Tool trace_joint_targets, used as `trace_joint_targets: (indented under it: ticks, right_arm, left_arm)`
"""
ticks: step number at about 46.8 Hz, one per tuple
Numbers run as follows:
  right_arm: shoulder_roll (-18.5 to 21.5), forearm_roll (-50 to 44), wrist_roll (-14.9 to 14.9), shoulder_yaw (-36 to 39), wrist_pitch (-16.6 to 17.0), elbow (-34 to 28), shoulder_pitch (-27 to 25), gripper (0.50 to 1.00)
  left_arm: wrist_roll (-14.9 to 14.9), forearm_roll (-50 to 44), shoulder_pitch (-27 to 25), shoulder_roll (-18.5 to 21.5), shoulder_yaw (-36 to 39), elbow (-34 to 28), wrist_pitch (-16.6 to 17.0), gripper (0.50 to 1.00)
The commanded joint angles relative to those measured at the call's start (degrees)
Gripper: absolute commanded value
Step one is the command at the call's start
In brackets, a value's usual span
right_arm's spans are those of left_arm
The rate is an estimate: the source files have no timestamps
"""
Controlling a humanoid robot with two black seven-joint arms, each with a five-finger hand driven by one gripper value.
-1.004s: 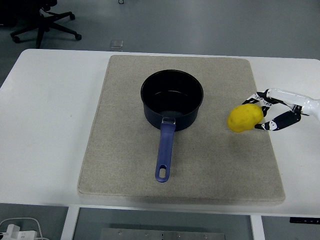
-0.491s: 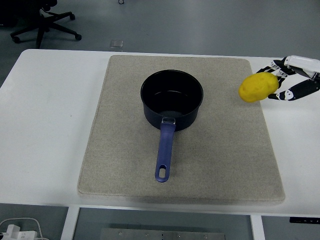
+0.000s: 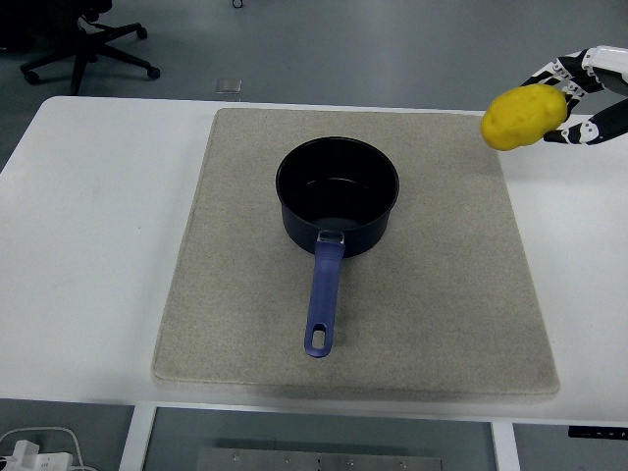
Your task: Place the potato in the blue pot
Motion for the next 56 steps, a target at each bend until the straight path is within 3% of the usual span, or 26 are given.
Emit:
trace_joint_targets:
  ticks: [1, 8, 21, 30, 39, 56]
  right_arm:
    - [0.59, 0.86, -0.09, -0.03, -0.15, 0.01, 0.22, 0.500]
    - [1.47, 2.01, -0.70, -0.12, -0.77, 0.10, 1.10, 0.500]
    - [8.93, 3.77, -0.97, -0.21, -1.03, -0.08, 2.86, 0.500]
    - [17.37, 3.77, -2.46, -0.38, -2.88, -1.84, 2.77, 0.500]
    - [23.26, 3.85, -2.64, -0.91, -4.46, -3.42, 2.77, 0.500]
    - [28.54, 3.85, -2.72, -1.00, -4.90, -7.99, 0.40, 0.500]
  left_arm:
    - [0.00, 0.00, 0.00, 0.00, 0.02, 0.00, 0.00, 0.994]
    - [0.00, 0.00, 0.00, 0.00, 0.02, 0.00, 0.00, 0.994]
    - [0.00, 0.00, 0.00, 0.00, 0.02, 0.00, 0.00, 0.994]
    - [0.00, 0.00, 0.00, 0.00, 0.02, 0.00, 0.00, 0.994]
    - [0.00, 0.00, 0.00, 0.00, 0.02, 0.00, 0.00, 0.994]
    - [0.00, 0.00, 0.00, 0.00, 0.02, 0.00, 0.00, 0.994]
